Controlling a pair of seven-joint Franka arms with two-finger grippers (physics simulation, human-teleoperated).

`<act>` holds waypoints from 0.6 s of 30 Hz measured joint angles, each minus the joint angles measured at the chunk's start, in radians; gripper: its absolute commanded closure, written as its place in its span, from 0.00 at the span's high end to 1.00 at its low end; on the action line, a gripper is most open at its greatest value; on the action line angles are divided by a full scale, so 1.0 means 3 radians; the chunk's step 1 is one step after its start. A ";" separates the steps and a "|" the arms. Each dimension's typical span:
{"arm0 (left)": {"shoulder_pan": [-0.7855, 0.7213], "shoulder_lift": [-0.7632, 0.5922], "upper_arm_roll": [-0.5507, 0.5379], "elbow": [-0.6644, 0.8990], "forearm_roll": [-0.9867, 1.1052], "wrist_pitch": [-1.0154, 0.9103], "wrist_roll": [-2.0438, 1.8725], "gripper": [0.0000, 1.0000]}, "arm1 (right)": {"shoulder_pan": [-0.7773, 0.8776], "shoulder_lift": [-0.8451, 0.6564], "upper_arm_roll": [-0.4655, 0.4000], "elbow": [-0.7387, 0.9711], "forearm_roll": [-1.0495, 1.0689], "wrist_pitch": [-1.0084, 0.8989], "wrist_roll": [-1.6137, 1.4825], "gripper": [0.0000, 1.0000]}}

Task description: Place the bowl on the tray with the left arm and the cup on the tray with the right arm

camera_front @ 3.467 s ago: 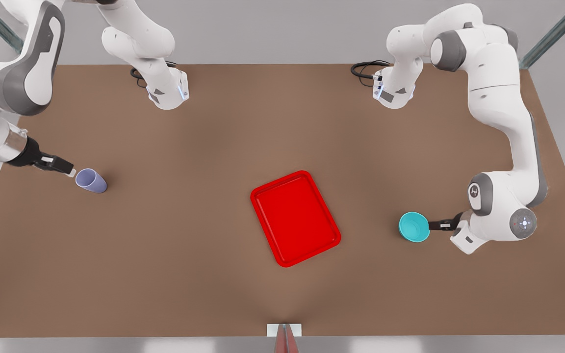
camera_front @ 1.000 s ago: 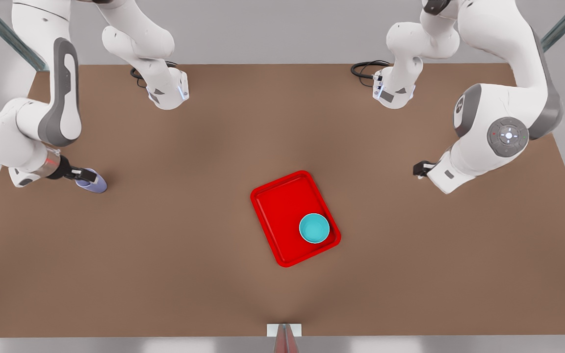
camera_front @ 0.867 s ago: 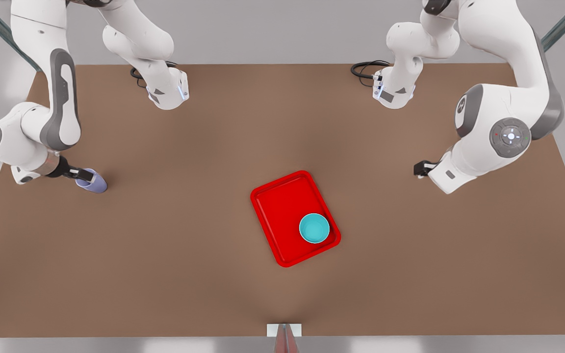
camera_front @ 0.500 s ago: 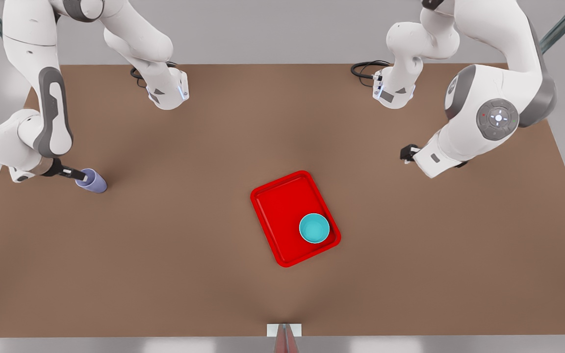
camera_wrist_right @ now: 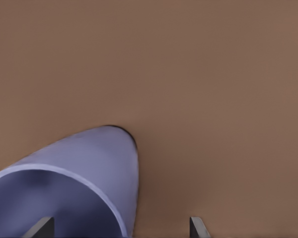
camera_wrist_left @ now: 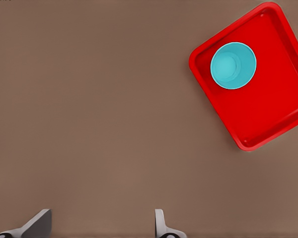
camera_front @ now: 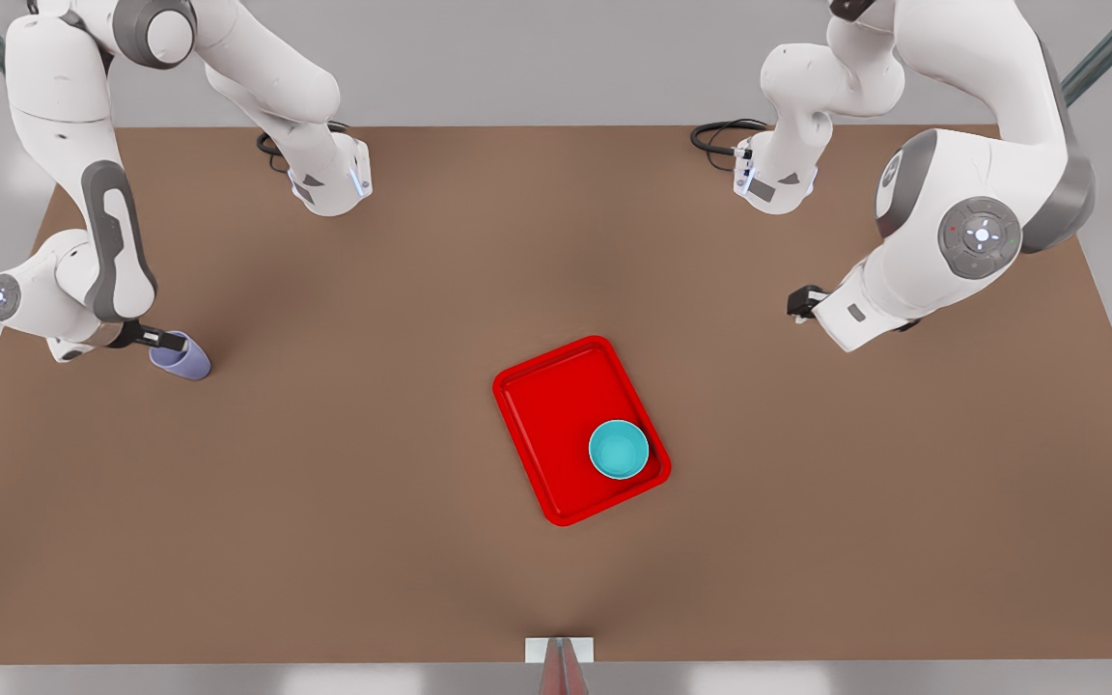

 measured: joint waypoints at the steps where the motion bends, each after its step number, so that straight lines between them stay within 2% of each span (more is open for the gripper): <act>1: -0.0006 0.0000 0.0004 0.0001 0.0000 0.0000 0.0005 1.00 | 0.0000 0.0000 -0.0003 0.0000 0.0000 0.0003 0.0000 0.72; 2: -0.0005 0.0000 0.0005 0.0001 0.0000 0.0000 0.0005 1.00 | -0.0001 0.0000 -0.0001 0.0008 0.0000 0.0004 0.0000 0.32; 3: -0.0003 0.0000 0.0005 -0.0004 0.0000 0.0000 0.0005 1.00 | 0.0005 -0.0005 0.0000 0.0027 0.0001 0.0005 0.0001 0.21; 18: -0.0003 0.0006 0.0010 -0.0009 0.0004 0.0005 0.0010 1.00 | 0.0017 -0.0015 0.0000 0.0044 0.0013 -0.0020 -0.0017 0.21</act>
